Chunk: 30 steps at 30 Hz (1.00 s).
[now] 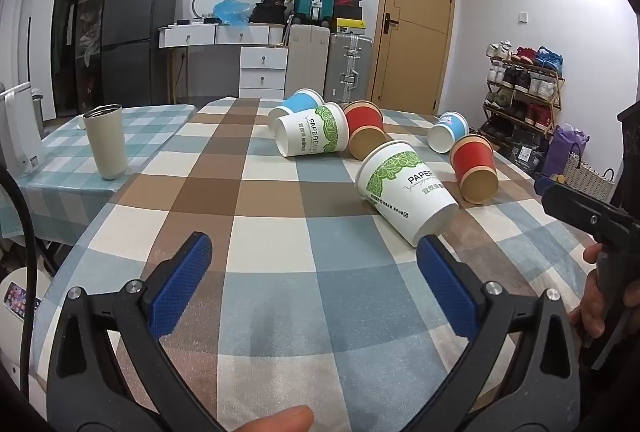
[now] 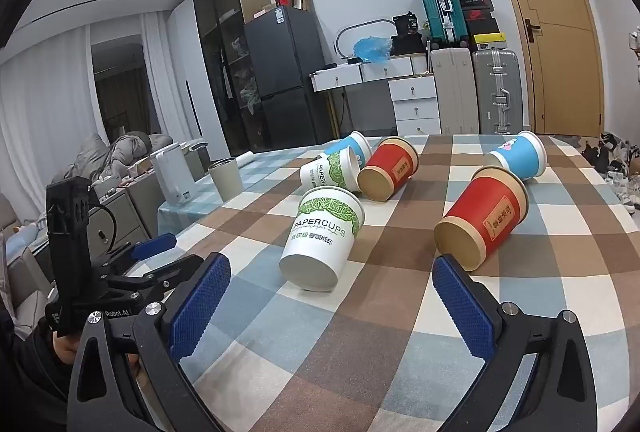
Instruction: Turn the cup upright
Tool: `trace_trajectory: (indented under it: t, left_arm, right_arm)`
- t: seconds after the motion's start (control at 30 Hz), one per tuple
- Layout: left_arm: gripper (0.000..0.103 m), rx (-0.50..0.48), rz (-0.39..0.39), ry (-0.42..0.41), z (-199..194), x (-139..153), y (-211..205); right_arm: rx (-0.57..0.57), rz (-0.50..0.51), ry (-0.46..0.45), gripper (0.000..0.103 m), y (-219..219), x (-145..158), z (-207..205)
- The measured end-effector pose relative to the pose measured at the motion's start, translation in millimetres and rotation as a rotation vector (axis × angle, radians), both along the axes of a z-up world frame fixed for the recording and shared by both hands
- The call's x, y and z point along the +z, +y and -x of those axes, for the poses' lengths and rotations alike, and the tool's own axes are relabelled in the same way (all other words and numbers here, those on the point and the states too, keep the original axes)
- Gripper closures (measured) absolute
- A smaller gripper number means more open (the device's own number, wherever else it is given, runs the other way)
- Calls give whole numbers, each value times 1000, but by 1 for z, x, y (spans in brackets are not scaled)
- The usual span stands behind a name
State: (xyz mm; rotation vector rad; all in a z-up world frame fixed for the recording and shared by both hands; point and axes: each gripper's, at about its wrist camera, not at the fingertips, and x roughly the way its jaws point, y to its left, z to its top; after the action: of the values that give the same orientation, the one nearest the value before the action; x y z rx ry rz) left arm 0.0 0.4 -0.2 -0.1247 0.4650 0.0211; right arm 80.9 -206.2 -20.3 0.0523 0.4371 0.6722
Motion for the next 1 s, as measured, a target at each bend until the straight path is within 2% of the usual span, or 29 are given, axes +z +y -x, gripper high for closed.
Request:
trace_trajectory:
  t: [1.0]
  left_arm:
    - [1,-1,-8,-6,0,0,0]
  right_arm:
    - [4,-2,-7,0,1,0,1]
